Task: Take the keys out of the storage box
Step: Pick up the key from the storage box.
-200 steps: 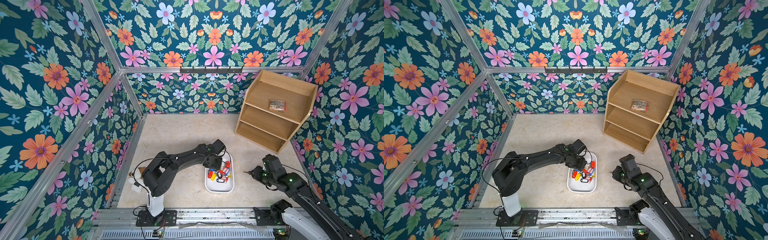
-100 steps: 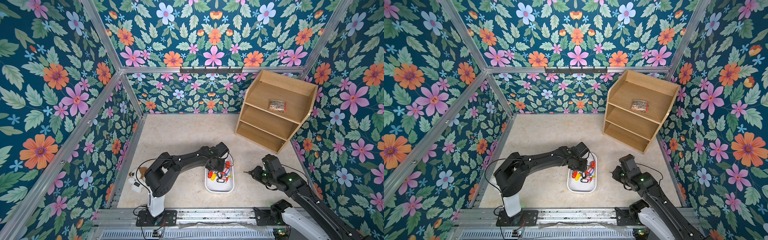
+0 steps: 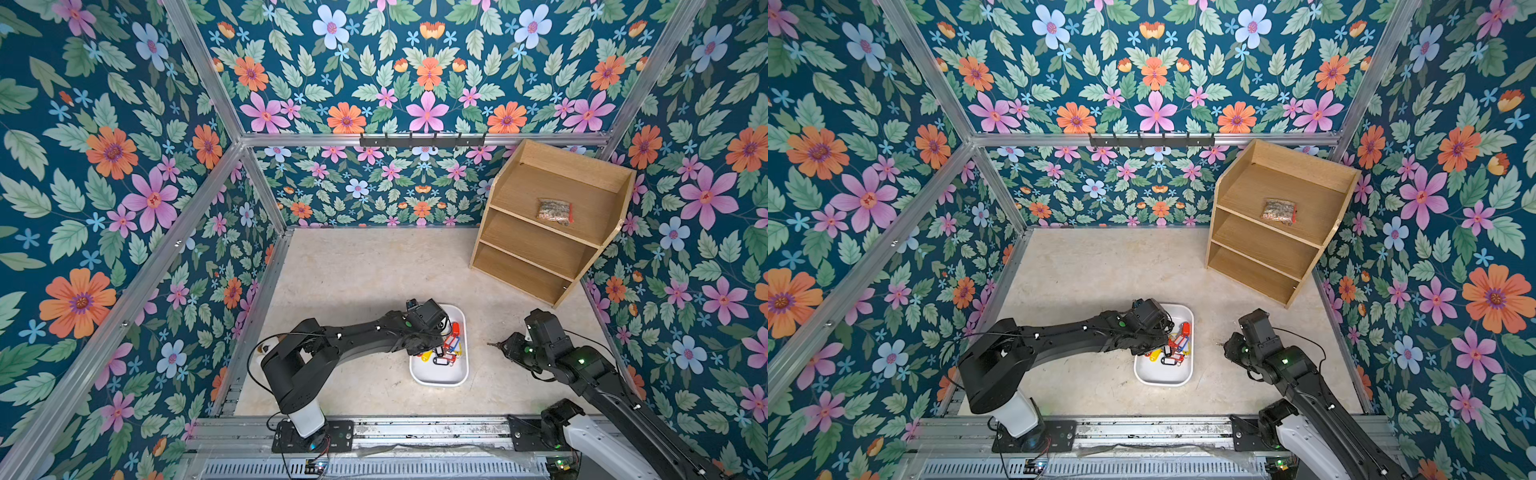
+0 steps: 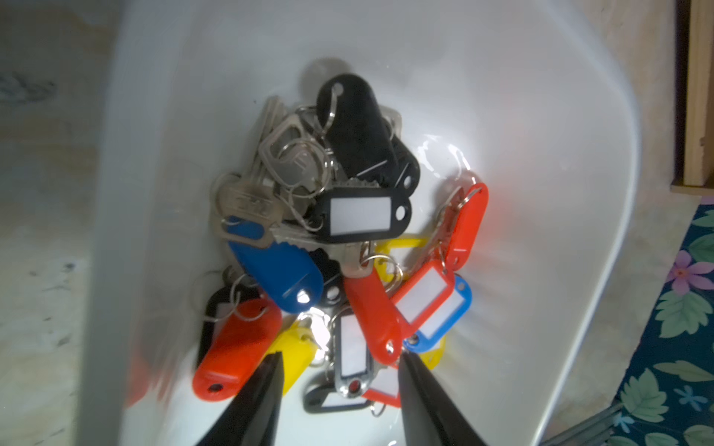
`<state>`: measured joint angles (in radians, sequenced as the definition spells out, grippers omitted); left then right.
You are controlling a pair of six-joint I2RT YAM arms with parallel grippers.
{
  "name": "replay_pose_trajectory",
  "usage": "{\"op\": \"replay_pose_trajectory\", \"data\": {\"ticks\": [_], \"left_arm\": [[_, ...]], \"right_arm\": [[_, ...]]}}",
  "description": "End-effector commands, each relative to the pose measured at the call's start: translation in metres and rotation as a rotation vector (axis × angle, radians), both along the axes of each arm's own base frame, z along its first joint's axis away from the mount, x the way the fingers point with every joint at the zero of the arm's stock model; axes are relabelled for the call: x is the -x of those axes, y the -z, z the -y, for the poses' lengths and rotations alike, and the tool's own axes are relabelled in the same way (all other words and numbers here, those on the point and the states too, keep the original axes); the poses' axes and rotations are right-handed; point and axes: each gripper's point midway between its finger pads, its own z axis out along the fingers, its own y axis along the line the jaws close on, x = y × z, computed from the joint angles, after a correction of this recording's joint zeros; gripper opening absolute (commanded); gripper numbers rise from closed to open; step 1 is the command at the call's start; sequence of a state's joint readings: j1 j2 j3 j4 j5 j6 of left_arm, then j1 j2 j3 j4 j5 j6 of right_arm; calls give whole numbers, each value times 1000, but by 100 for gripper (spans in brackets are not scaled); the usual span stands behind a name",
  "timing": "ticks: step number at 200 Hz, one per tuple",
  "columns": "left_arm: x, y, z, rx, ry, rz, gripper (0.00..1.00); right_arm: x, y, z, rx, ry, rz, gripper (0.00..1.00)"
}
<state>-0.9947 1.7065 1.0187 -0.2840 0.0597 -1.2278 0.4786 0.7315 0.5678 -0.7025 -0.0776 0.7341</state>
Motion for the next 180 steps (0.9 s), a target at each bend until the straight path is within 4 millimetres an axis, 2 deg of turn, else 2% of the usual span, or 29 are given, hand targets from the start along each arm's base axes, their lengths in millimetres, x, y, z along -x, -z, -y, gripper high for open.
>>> {"op": "replay_pose_trajectory", "data": {"ticks": [1, 34, 90, 145, 180], "left_arm": [[-3, 0, 15, 90, -79, -47, 53], [-5, 2, 20, 122, -112, -61, 51], [-8, 11, 21, 56, -98, -76, 46], [-5, 23, 16, 10, -92, -89, 26], [-5, 22, 13, 1, -88, -79, 13]], "right_arm": [[-2, -2, -2, -9, -7, 20, 34], [-1, -6, -2, -19, -7, 33, 33], [-1, -7, -3, -30, -9, 44, 32], [0, -9, -3, -40, -8, 55, 30], [1, -8, -3, -41, -8, 55, 30]]}}
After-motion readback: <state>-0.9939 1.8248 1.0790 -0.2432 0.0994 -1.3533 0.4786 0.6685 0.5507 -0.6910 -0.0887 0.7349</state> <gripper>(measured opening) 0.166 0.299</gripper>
